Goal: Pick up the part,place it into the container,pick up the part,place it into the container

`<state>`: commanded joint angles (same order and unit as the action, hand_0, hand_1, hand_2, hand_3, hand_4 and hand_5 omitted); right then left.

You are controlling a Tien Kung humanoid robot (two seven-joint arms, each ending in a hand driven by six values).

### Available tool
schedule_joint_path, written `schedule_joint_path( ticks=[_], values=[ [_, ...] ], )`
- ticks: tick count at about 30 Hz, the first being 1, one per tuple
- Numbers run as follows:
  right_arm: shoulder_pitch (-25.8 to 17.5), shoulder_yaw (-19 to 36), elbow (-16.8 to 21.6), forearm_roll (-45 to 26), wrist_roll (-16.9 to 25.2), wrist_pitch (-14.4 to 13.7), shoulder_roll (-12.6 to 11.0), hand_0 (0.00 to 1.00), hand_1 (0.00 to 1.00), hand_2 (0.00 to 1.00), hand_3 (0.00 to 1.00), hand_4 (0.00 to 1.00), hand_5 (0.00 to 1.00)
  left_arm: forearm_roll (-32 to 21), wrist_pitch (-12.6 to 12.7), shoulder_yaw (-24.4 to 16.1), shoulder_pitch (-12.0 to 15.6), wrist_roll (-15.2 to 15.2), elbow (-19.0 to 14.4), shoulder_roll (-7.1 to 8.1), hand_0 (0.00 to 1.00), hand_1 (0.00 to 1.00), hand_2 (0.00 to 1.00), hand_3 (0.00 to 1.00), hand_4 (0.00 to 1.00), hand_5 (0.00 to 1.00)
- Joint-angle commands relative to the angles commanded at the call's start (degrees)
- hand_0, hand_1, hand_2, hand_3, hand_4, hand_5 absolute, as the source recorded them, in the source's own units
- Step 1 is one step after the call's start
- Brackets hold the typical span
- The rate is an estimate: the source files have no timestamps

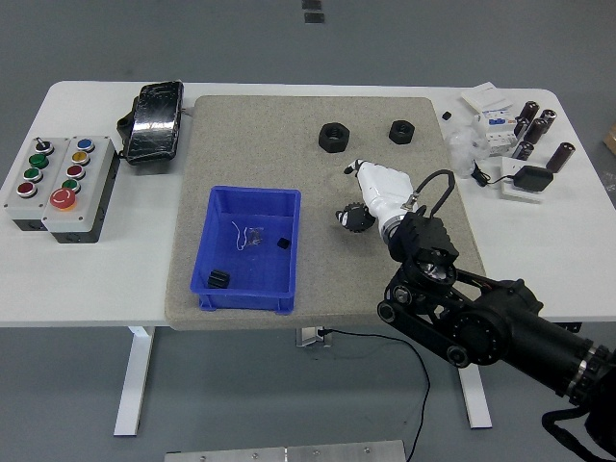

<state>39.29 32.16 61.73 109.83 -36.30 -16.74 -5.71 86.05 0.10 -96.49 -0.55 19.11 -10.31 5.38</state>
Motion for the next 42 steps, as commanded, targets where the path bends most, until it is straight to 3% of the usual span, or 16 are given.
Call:
schedule_joint_path(
  ticks=[2, 3, 14, 15, 20, 21, 26, 27, 29, 35, 42],
  values=[
    [0.3, -0.4, -1.0, -0.8, 0.1, 0.7, 0.0, 0.543, 0.686, 0.775, 0.792, 0.94, 0.347, 0.1, 0.0, 0.0, 0.0, 0.0, 0.0, 0.02, 0.708, 0.672, 0.674, 0.745, 0.803, 0.878],
    [0.3, -0.5, -1.4, -1.2, 0.2, 0.9, 0.1, 0.547, 0.691, 0.782, 0.786, 0.953, 0.396, 0.1, 0.0, -0.1, 0.0, 0.0, 0.0, 0.02, 0.708, 0.672, 0.673, 0.742, 0.801, 0.874],
    [1.6, -4.3, -6.0, -5.0, 0.4, 1.9, 1.0, 0.545, 0.691, 0.78, 0.784, 0.953, 0.403, 0.4, 0.2, -0.2, -0.1, -0.1, 0.0, 0.07, 0.708, 0.672, 0.673, 0.74, 0.798, 0.873],
    [1.7, -4.4, -6.2, -5.2, 0.5, 1.7, 1.0, 0.523, 0.657, 0.641, 0.674, 0.601, 0.195, 0.4, 0.2, -0.2, -0.2, -0.1, 0.0, 0.09, 0.708, 0.674, 0.672, 0.738, 0.795, 0.871],
    [1.7, -5.1, -7.1, -5.7, 1.0, 0.5, 1.2, 0.523, 0.657, 0.641, 0.674, 0.601, 0.195, 0.3, 0.2, -0.1, -0.2, -0.2, 0.0, 0.1, 0.708, 0.674, 0.672, 0.738, 0.795, 0.871],
    [1.7, -5.2, -7.2, -5.8, 1.1, 0.3, 1.3, 0.507, 0.626, 0.547, 0.61, 0.542, 0.002, 0.3, 0.2, -0.1, -0.2, -0.2, 0.0, 0.09, 0.707, 0.674, 0.672, 0.736, 0.795, 0.871],
    [1.6, -5.6, -7.7, -5.9, 1.2, -0.4, 1.3, 0.507, 0.626, 0.547, 0.61, 0.542, 0.002, 0.3, 0.2, 0.0, -0.2, -0.3, 0.0, 0.02, 0.707, 0.674, 0.672, 0.736, 0.795, 0.871],
    [1.6, -5.7, -7.8, -5.8, 1.2, -0.5, 1.3, 0.511, 0.611, 0.502, 0.54, 0.498, 0.002, 0.3, 0.2, 0.1, -0.2, -0.3, 0.0, 0.02, 0.707, 0.674, 0.671, 0.735, 0.794, 0.872],
    [1.5, -5.9, -7.9, -5.7, 1.3, -0.8, 1.3, 0.511, 0.611, 0.502, 0.54, 0.498, 0.002, 0.2, 0.2, 0.2, -0.2, -0.4, 0.0, 0.03, 0.707, 0.674, 0.671, 0.735, 0.794, 0.872],
    [1.2, -5.0, -6.8, -4.3, 1.4, -2.5, 0.9, 0.503, 0.605, 0.485, 0.522, 0.47, 0.002, 0.1, 0.3, 0.2, -0.2, -0.6, 0.0, 0.05, 0.707, 0.674, 0.671, 0.733, 0.792, 0.871],
    [0.3, -1.1, 0.1, 1.2, -0.3, -4.3, -1.0, 0.499, 0.602, 0.48, 0.519, 0.472, 0.002, 0.1, 0.4, 0.2, 0.0, -0.6, 0.0, 0.0, 0.707, 0.674, 0.671, 0.733, 0.792, 0.871]
  ],
)
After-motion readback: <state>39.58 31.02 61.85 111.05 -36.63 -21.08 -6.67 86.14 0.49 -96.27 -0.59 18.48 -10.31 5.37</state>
